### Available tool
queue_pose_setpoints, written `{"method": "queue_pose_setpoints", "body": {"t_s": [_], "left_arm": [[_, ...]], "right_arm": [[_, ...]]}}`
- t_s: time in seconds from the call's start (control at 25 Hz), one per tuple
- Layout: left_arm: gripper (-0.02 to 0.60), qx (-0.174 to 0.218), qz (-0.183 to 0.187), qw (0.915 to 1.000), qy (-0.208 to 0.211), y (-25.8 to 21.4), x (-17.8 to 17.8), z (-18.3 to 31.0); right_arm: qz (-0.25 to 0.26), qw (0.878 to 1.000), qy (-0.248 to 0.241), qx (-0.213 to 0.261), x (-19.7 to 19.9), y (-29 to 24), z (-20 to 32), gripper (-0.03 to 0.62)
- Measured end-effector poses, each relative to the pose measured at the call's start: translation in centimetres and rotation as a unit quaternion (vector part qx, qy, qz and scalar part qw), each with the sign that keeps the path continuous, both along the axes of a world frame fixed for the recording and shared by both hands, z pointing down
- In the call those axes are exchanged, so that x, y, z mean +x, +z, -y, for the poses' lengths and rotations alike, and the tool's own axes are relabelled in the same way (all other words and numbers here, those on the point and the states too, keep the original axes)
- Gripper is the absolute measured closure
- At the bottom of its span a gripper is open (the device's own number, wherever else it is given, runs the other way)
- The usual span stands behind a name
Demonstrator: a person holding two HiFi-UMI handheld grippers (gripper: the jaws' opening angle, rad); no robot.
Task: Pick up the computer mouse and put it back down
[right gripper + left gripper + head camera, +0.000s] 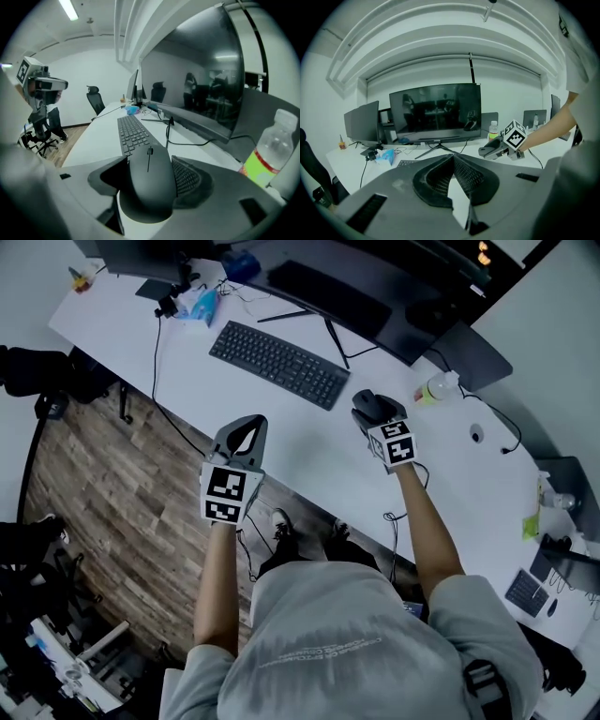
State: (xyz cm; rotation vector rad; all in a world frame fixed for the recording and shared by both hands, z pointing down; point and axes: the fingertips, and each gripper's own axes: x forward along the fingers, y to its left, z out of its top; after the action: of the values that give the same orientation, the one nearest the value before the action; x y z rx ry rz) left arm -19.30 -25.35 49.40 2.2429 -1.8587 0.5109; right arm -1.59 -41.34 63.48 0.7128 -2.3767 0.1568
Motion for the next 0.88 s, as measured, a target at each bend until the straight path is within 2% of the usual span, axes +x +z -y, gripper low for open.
{"method": "queue_pose_setpoints", "body": {"t_s": [0.28, 0.68, 0.72, 0.8, 0.88], "left_arm": [[0.571, -0.022, 0.0, 0.9998, -0.003, 1.9, -0.9, -0.6], [0.571, -0.041, 0.002, 0.9992, 0.002, 3.1, -1.1, -1.3], [0.571, -0.041, 0.002, 0.9992, 0.004, 3.1, -1.0, -1.2], [0.571, -0.039, 0.002, 0.9992, 0.007, 3.0, -0.9, -0.9], [0.571, -0.035, 0.002, 0.9993, 0.01, 2.9, -0.6, -0.5]], "right_arm": [[-0.036, 0.998, 0.016, -0.039, -1.0, 6.1, 1.0, 0.301], [-0.028, 0.997, 0.031, -0.061, -1.9, 8.7, 1.6, 0.298], [-0.026, 0.997, 0.03, -0.061, -1.9, 8.7, 1.6, 0.295], [-0.021, 0.998, 0.029, -0.06, -1.9, 8.3, 1.6, 0.245], [-0.013, 0.998, 0.033, -0.055, -1.4, 7.5, 1.8, 0.232]]}}
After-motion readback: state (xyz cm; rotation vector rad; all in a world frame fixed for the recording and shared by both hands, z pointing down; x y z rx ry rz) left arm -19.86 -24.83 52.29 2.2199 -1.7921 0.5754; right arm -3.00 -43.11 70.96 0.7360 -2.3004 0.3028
